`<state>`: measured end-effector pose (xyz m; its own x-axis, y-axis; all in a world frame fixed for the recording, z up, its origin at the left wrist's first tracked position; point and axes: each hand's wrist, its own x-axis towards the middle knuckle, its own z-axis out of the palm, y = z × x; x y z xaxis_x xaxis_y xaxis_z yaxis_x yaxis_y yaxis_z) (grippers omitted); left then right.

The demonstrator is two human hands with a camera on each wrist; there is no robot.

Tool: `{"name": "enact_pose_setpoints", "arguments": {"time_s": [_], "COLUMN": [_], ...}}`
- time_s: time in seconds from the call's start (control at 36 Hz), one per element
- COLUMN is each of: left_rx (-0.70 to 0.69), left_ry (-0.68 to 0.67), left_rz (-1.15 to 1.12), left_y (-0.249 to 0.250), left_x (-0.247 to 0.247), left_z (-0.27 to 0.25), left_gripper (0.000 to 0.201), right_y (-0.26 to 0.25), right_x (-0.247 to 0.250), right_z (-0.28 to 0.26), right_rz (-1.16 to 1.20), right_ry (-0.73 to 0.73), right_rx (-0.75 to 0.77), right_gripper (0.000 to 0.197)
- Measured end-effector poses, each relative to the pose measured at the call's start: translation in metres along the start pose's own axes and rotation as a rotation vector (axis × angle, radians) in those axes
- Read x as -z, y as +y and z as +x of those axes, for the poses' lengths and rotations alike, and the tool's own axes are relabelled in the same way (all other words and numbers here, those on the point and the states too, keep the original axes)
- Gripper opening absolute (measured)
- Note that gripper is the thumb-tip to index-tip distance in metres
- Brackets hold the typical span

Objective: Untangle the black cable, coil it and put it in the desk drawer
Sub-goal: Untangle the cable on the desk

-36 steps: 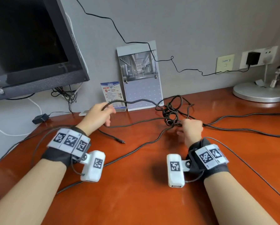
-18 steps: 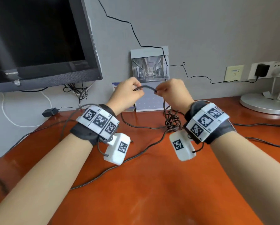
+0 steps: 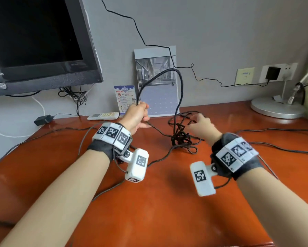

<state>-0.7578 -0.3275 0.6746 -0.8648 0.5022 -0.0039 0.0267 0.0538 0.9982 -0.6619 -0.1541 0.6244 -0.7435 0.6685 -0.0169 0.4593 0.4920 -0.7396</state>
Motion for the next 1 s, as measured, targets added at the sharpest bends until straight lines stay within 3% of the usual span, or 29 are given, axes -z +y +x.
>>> {"name": "enact_pose_setpoints", "arguments": {"time_s": [0.08,0.19,0.28,0.42,0.5,0.64,0.78,0.89,1.0], "left_rx": [-0.031,-0.076,-0.107,-0.161,-0.235,-0.473,-0.547,-0.467,-0.356], "left_ry": [-0.037,-0.092,-0.094,0.007,0.078,0.134,0.162,0.305,0.265], "left_rz": [0.050,0.092,0.062,0.108,0.332,0.864,1.421,1.784,2.012], "left_y": [0.008,0.020,0.030,0.050,0.061,0.076,0.088,0.111,0.103], "left_x": [-0.009,-0.016,-0.015,0.005,0.020,0.037,0.070,0.133,0.164], "left_z": [0.000,-0.007,-0.010,-0.012,-0.013,-0.026,-0.039,-0.044,-0.044], "left_gripper": [0.026,0.026,0.027,0.030,0.029,0.031,0.021,0.014,0.021], "right_y": [0.005,0.008,0.018,0.025,0.025,0.028,0.041,0.060,0.057], "right_x": [-0.014,-0.026,-0.038,-0.036,-0.035,-0.029,-0.018,-0.002,0.001], "right_z": [0.004,0.008,0.014,0.015,0.015,0.019,0.024,0.027,0.028], "right_rz": [0.056,0.137,0.116,0.042,0.012,0.000,0.013,0.021,0.007], "right_ry": [-0.010,-0.064,-0.071,0.046,0.131,0.222,0.269,0.321,0.305], "right_rx": [-0.018,0.064,0.045,-0.007,-0.001,-0.018,-0.064,-0.131,-0.118], "right_gripper": [0.053,0.012,0.020,0.013,0.022,0.028,0.029,0.027,0.025]}}
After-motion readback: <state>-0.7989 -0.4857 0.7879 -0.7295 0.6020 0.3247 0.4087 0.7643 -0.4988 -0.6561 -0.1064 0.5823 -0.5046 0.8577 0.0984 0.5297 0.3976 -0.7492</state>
